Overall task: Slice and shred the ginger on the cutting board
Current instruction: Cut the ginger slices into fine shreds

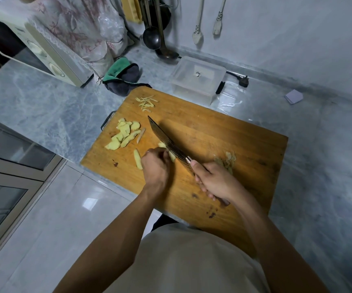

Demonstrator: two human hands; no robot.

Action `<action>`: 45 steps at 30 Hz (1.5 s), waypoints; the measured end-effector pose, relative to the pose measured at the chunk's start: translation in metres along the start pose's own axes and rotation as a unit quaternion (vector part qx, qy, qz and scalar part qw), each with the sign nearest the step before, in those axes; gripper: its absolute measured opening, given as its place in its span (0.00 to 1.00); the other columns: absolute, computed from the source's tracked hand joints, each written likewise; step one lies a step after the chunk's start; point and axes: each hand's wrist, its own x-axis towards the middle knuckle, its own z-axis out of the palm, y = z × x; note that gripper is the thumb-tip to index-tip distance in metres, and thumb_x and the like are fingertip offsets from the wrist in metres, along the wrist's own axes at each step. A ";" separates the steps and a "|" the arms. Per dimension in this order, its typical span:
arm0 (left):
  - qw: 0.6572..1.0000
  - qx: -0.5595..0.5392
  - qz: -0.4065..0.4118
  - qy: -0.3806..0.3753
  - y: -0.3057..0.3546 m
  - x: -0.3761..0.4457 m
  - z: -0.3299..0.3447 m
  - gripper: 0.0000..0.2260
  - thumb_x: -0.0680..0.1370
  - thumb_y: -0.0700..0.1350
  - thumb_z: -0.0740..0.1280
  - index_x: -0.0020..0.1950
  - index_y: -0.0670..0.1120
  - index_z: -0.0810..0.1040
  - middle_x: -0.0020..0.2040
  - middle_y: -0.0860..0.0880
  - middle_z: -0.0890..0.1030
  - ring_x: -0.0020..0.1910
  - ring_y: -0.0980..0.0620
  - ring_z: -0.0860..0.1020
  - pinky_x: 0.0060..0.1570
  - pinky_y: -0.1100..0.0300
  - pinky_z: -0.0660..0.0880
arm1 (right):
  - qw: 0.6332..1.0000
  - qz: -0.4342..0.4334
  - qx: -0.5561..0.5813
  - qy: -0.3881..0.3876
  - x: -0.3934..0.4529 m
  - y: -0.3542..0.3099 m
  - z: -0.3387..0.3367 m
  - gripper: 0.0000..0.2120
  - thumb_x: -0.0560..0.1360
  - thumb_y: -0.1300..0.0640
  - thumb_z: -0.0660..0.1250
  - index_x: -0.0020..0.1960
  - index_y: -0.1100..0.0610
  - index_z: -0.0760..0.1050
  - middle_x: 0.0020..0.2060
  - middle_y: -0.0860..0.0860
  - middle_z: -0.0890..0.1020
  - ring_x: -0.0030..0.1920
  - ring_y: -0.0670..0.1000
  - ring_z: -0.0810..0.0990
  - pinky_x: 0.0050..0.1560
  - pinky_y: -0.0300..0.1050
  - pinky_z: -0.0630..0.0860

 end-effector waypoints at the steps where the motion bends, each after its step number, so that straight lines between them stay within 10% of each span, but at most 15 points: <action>1: 1.000 0.017 0.013 -0.009 -0.001 0.001 -0.002 0.11 0.80 0.37 0.63 0.54 0.42 0.84 0.46 0.52 0.82 0.42 0.56 0.77 0.46 0.67 0.70 | 1.000 -0.002 0.001 -0.002 0.000 0.000 0.000 0.26 0.82 0.35 0.56 0.41 0.56 0.74 0.27 0.49 0.75 0.23 0.46 0.71 0.24 0.40 0.68; 8: 0.999 0.038 0.026 0.008 -0.016 0.023 -0.033 0.11 0.81 0.38 0.65 0.61 0.42 0.82 0.56 0.46 0.83 0.47 0.54 0.80 0.51 0.67 0.73 | 0.999 -0.023 0.018 0.020 -0.003 0.001 -0.001 0.25 0.82 0.37 0.56 0.41 0.56 0.73 0.25 0.48 0.74 0.22 0.45 0.70 0.24 0.40 0.68; 18: 0.981 0.180 -0.061 -0.040 -0.023 0.087 -0.054 0.06 0.80 0.37 0.65 0.52 0.40 0.81 0.44 0.44 0.82 0.39 0.48 0.80 0.38 0.54 0.78 | 0.998 -0.042 0.014 0.049 -0.004 -0.006 0.001 0.25 0.82 0.37 0.56 0.39 0.56 0.74 0.25 0.48 0.75 0.22 0.46 0.72 0.25 0.41 0.70; 26: 0.950 0.268 0.132 -0.091 -0.028 0.074 -0.065 0.08 0.81 0.45 0.66 0.59 0.45 0.77 0.47 0.45 0.80 0.37 0.49 0.80 0.37 0.52 0.81 | 0.997 -0.026 0.034 0.062 -0.009 -0.001 0.000 0.25 0.82 0.38 0.56 0.39 0.56 0.73 0.23 0.47 0.75 0.22 0.46 0.72 0.26 0.42 0.70; 33: 0.955 0.231 0.105 -0.154 -0.026 0.080 -0.065 0.11 0.81 0.46 0.65 0.63 0.50 0.79 0.51 0.47 0.81 0.44 0.49 0.81 0.48 0.52 0.81 | 0.997 -0.024 0.032 0.059 -0.009 -0.002 0.004 0.25 0.82 0.38 0.56 0.40 0.56 0.74 0.24 0.47 0.75 0.23 0.46 0.72 0.26 0.41 0.71; 45: 0.987 0.147 0.066 -0.006 -0.025 0.044 -0.053 0.11 0.83 0.47 0.61 0.58 0.43 0.80 0.47 0.44 0.83 0.39 0.47 0.81 0.43 0.55 0.80 | 0.999 -0.027 0.019 0.043 -0.004 -0.002 0.006 0.24 0.82 0.38 0.56 0.40 0.56 0.73 0.25 0.48 0.75 0.23 0.46 0.72 0.25 0.41 0.70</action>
